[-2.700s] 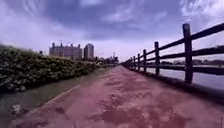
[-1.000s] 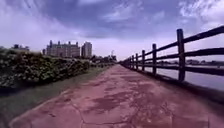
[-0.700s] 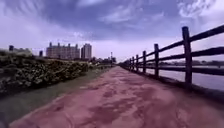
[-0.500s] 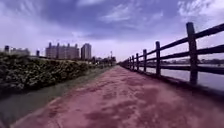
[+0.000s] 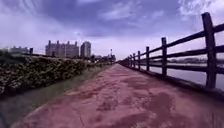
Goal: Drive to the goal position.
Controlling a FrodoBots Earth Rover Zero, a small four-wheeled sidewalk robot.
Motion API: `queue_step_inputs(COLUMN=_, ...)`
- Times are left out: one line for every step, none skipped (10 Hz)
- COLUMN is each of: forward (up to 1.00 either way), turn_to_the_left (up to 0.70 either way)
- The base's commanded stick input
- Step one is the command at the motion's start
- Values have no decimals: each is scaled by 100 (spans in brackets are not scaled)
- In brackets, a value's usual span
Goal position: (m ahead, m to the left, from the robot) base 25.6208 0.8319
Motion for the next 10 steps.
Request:
queue_step_inputs(forward=100, turn_to_the_left=0)
queue_step_inputs(forward=100, turn_to_the_left=0)
queue_step_inputs(forward=100, turn_to_the_left=0)
queue_step_inputs(forward=100, turn_to_the_left=0)
queue_step_inputs(forward=100, turn_to_the_left=0)
queue_step_inputs(forward=100, turn_to_the_left=0)
queue_step_inputs(forward=100, turn_to_the_left=0)
queue_step_inputs(forward=100, turn_to_the_left=0)
queue_step_inputs(forward=100, turn_to_the_left=0)
queue_step_inputs(forward=100, turn_to_the_left=0)
